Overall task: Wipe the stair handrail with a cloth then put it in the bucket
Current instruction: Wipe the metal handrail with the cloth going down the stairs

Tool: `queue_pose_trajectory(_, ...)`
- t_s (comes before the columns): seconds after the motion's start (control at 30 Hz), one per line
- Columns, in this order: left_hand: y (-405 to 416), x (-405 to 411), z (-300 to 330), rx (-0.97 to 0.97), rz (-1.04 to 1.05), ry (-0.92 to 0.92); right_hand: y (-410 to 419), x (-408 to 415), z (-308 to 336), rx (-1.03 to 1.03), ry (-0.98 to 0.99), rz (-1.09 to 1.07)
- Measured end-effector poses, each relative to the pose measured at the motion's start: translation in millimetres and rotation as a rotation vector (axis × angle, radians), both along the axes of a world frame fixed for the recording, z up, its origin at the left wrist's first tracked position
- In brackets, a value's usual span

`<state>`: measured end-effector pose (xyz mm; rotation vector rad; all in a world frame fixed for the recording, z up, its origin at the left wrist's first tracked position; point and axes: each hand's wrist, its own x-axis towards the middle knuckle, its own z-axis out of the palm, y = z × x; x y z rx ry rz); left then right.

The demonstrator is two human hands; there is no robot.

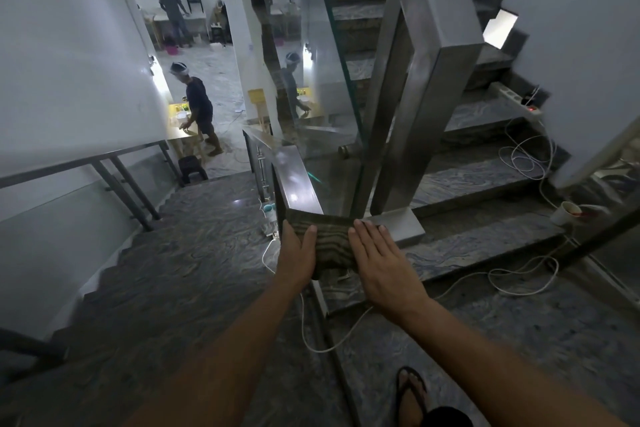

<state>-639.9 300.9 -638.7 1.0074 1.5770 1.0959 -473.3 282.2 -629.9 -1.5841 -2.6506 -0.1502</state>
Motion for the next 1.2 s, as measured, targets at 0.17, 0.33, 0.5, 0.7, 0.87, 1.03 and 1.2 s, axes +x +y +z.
queue_pose_trajectory(0.17,-22.9,23.0,-3.3,0.018,0.1,0.154,6.8,18.1,-0.8,0.018,0.027,0.059)
queue_pose_trajectory(0.33,-55.5,49.3,-2.4,0.064,0.02,0.758,21.0,52.4,1.0,-0.036,-0.049,0.103)
queue_pose_trajectory(0.5,-55.3,46.4,-5.4,0.175,-0.067,1.137,30.2,72.3,5.6,-0.04,-0.045,0.076)
queue_pose_trajectory(0.7,-44.6,40.9,-2.0,0.304,-0.178,1.267,37.3,80.4,4.6,0.004,-0.065,-0.003)
queue_pose_trajectory(0.87,-37.2,49.4,7.8,0.31,-0.242,1.258,43.1,88.8,8.2,0.072,-0.103,-0.077)
queue_pose_trajectory(1.03,-30.1,69.9,21.8,0.347,-0.363,1.311,50.9,104.6,22.9,-0.05,-0.127,-0.15)
queue_pose_trajectory(1.2,-23.7,91.2,25.6,0.41,-0.453,1.172,49.1,117.9,28.5,-0.204,-0.144,-0.263)
